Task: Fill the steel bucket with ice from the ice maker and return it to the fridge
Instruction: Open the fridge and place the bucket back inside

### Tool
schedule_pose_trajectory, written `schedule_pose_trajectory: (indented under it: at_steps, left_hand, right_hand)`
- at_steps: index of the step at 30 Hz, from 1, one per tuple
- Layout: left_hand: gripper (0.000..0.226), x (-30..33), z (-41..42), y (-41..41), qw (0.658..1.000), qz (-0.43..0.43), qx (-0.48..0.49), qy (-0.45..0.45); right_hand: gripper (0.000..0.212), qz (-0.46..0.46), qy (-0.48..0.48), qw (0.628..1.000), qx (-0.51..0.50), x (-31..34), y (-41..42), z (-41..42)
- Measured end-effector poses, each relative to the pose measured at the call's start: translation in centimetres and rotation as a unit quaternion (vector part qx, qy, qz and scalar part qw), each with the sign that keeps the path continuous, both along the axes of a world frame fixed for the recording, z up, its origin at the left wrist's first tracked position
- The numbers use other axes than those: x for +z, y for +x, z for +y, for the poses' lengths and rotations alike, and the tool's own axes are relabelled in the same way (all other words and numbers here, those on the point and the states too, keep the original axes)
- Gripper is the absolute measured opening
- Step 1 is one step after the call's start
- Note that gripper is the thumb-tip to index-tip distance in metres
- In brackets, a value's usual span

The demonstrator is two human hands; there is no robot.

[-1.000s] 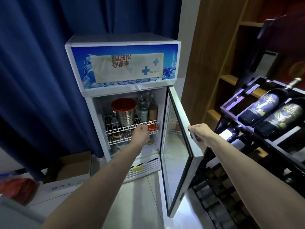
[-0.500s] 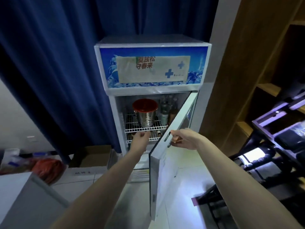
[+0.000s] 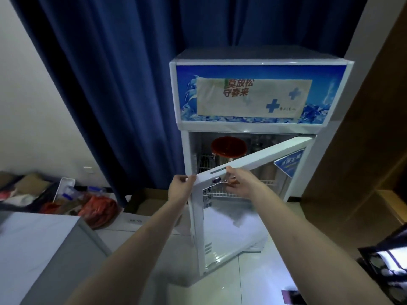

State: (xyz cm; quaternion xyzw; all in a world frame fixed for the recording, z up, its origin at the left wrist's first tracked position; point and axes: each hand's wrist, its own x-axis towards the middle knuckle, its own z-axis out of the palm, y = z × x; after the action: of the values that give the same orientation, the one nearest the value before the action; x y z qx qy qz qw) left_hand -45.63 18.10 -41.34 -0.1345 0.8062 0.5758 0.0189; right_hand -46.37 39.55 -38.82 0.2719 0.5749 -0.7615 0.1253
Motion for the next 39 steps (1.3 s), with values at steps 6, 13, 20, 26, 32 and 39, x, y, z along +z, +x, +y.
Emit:
schedule_pose_trajectory:
  at_steps: [6,13,20,26,32,39]
  left_hand:
    - [0.052,-1.1,-1.3,-6.4,0.999,0.011,0.043,0.000]
    - [0.046,-0.5,-2.7,-13.3,1.000,0.006,0.007,0.018]
    - [0.036,-0.8,-3.2,-19.6,0.996,0.015,-0.080,0.039]
    - [0.034,-2.4,-2.7,-23.6,0.991,0.030,-0.120,0.057]
    - [0.055,-3.4,-2.9,-24.0,0.992,0.013,-0.120,0.018]
    - [0.050,-2.3,-3.2,-23.7,0.988,0.007,-0.151,0.004]
  right_hand:
    - [0.051,0.006,-0.035,0.999,-0.031,-1.2,-5.9,-1.8]
    - [0.056,0.042,-0.053,0.994,-0.087,-2.2,-13.0,-3.8]
    - [0.057,0.061,-0.045,0.993,-0.094,-3.2,-18.5,-3.7]
    - [0.036,0.056,-0.010,0.991,-0.124,-3.8,-21.7,-3.2]
    - [0.013,0.048,0.022,0.989,-0.136,-4.6,-22.2,-3.0]
    - [0.019,0.062,0.047,0.990,-0.114,-3.5,-20.8,-3.4]
